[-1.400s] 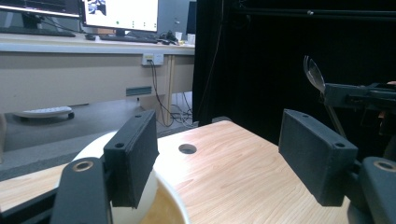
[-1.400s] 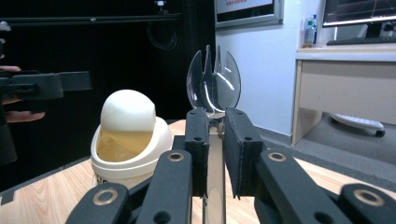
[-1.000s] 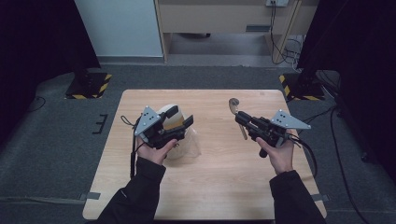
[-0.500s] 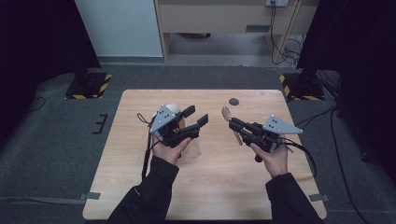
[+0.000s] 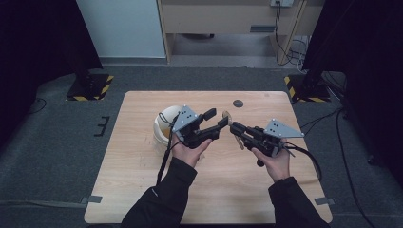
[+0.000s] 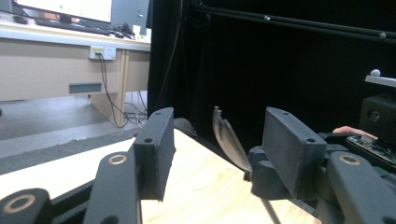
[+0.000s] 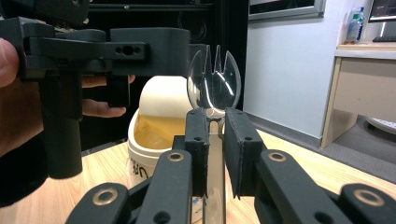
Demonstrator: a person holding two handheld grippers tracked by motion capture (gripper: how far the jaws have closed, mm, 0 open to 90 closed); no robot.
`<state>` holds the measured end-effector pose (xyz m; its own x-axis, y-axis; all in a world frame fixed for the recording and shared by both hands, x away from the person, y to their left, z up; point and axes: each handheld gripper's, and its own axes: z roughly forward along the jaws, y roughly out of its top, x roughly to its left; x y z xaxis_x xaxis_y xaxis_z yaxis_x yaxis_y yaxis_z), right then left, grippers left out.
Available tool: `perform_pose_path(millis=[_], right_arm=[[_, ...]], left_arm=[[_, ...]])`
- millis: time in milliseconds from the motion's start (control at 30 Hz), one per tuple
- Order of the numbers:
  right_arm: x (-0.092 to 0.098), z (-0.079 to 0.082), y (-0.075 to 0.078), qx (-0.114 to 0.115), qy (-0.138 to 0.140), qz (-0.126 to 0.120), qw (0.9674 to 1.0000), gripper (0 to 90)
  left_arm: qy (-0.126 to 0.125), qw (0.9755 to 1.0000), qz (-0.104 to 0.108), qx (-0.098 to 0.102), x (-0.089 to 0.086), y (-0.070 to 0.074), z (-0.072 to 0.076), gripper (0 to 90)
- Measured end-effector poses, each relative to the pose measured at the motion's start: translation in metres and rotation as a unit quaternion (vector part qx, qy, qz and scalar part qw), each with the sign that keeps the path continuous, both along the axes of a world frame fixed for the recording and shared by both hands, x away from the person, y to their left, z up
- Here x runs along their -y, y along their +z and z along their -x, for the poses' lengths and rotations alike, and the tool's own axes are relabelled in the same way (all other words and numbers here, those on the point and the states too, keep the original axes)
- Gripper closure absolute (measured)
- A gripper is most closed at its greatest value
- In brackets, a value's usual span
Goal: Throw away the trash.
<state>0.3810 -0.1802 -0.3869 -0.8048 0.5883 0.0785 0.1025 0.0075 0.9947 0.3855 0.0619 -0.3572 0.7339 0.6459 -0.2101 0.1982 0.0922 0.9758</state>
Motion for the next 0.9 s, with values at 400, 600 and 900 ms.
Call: perform_pose_path(millis=[400,600,900], right_arm=[[0.0,0.0,-0.001,0.0,0.004,0.002,1.0,80.1],[-0.003,0.0,-0.003,-0.002,0.005,0.007,1.0,80.0],[-0.003,0.001,-0.002,-0.012,0.008,0.004,0.9999,73.5]], left_arm=[[-0.005,0.9993,0.008,-0.037,0.013,-0.006,-0.004,67.0],[-0.005,0.999,0.007,-0.045,0.012,-0.005,-0.003,76.7],[-0.004,0.9994,-0.003,-0.034,0.002,-0.005,-0.002,82.5]])
